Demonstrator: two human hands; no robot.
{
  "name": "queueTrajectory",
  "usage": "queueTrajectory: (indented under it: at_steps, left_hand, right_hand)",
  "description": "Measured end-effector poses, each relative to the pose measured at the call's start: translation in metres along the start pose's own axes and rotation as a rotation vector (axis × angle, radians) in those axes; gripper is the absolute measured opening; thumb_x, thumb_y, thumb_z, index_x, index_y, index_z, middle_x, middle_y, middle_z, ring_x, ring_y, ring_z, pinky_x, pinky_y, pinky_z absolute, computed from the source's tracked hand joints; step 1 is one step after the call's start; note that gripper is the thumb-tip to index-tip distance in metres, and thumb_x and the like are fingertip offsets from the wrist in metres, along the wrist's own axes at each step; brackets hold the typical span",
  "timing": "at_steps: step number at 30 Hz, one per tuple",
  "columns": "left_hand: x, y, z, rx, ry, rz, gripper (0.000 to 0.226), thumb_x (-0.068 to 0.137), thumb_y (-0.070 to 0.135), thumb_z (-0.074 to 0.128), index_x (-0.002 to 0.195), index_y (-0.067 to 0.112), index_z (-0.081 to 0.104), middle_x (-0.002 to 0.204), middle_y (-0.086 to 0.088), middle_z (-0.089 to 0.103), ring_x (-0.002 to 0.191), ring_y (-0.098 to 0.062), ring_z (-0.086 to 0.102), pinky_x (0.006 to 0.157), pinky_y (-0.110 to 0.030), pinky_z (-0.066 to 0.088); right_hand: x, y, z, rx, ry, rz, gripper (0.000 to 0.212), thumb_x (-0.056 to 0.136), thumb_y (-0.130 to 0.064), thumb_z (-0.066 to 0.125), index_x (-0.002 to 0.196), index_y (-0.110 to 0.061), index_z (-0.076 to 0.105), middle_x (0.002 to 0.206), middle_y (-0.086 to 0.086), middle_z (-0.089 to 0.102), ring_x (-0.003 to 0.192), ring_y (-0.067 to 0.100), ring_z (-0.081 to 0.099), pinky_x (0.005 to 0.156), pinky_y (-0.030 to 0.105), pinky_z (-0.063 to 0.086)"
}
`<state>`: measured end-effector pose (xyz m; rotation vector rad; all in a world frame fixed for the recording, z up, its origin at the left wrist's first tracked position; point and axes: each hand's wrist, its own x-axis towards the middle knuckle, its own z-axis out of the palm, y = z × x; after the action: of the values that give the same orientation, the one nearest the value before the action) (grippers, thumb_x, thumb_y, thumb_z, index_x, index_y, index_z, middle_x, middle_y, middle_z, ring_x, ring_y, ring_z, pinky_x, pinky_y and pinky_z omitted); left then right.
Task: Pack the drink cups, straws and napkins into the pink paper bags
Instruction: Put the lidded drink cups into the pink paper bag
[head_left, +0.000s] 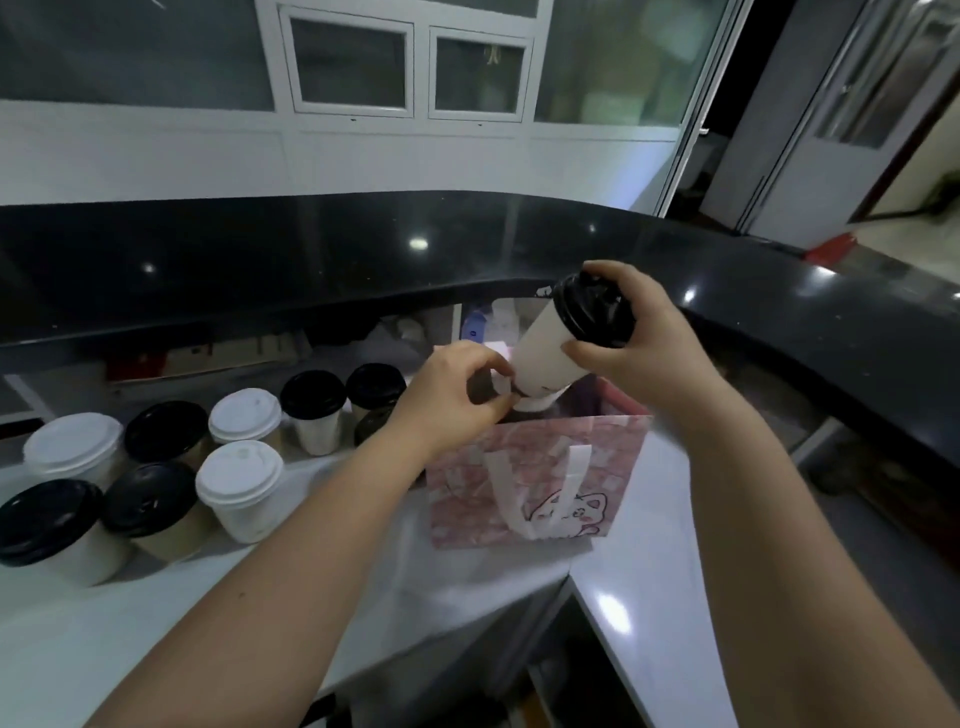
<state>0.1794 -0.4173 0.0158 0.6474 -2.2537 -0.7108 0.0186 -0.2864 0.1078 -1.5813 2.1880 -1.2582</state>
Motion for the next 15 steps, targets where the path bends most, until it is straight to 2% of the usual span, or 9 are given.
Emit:
queueTrajectory:
  at_steps: [4,7,8,9,11,12,15]
  left_hand:
    - [0.004,-0.002,-0.001,0.103,-0.094,0.036,0.024,0.077,0.023,0.075,0.101,0.022,0.072,0.102,0.009,0.065,0.100,-0.013,0.057,0.086,-0.037,0.051]
    - [0.012,-0.001,-0.012,0.314,-0.200,0.055,0.024,0.073,0.030,0.074,0.097,0.028,0.074,0.096,0.010,0.068,0.093,-0.012,0.059,0.087,-0.041,0.051]
    - [0.014,-0.001,-0.016,0.390,-0.232,0.046,0.031,0.071,0.037,0.075,0.102,0.031,0.073,0.099,0.011,0.068,0.096,-0.012,0.059,0.092,-0.042,0.049]
    - [0.015,-0.001,-0.019,0.452,-0.269,0.025,0.044,0.070,0.044,0.075,0.112,0.034,0.069,0.111,0.011,0.067,0.107,-0.013,0.057,0.101,-0.044,0.043]
    - [0.015,-0.003,-0.021,0.512,-0.380,-0.039,0.078,0.069,0.054,0.075,0.139,0.034,0.048,0.147,0.006,0.045,0.138,-0.017,0.034,0.118,-0.047,0.022]
    - [0.014,-0.005,-0.019,0.504,-0.431,-0.065,0.091,0.069,0.056,0.075,0.148,0.032,0.036,0.157,0.004,0.029,0.146,-0.019,0.019,0.121,-0.047,0.012]
    - [0.015,-0.014,-0.010,0.447,-0.509,-0.103,0.120,0.065,0.062,0.078,0.156,0.029,0.007,0.164,-0.001,-0.007,0.150,-0.020,-0.011,0.122,-0.048,-0.001]
  right_hand:
    - [0.001,0.016,0.004,-0.083,-0.040,0.023,0.076,0.076,-0.019,0.079,0.140,-0.031,0.041,0.139,-0.009,0.040,0.132,0.016,0.034,0.110,0.037,0.036]
    - [0.005,0.023,0.002,-0.165,-0.049,0.042,0.077,0.075,-0.018,0.078,0.141,-0.030,0.040,0.144,-0.006,0.037,0.134,0.019,0.029,0.111,0.040,0.033]
    - [0.006,0.025,0.001,-0.194,-0.043,0.049,0.078,0.075,-0.018,0.078,0.142,-0.031,0.039,0.145,-0.005,0.036,0.135,0.019,0.028,0.112,0.041,0.033]
    - [0.008,0.026,-0.001,-0.213,-0.027,0.053,0.079,0.075,-0.018,0.078,0.142,-0.031,0.039,0.145,-0.005,0.036,0.135,0.020,0.027,0.112,0.041,0.033]
    - [0.008,0.026,-0.005,-0.194,0.027,0.033,0.080,0.074,-0.018,0.079,0.141,-0.033,0.039,0.144,-0.007,0.036,0.135,0.019,0.029,0.112,0.042,0.035]
    - [0.007,0.025,-0.007,-0.141,0.058,0.016,0.079,0.074,-0.018,0.079,0.140,-0.035,0.040,0.143,-0.009,0.036,0.135,0.018,0.031,0.111,0.043,0.036]
    - [0.002,0.015,-0.009,0.026,0.067,-0.031,0.077,0.074,-0.018,0.079,0.136,-0.042,0.042,0.139,-0.013,0.038,0.132,0.014,0.036,0.108,0.039,0.040]
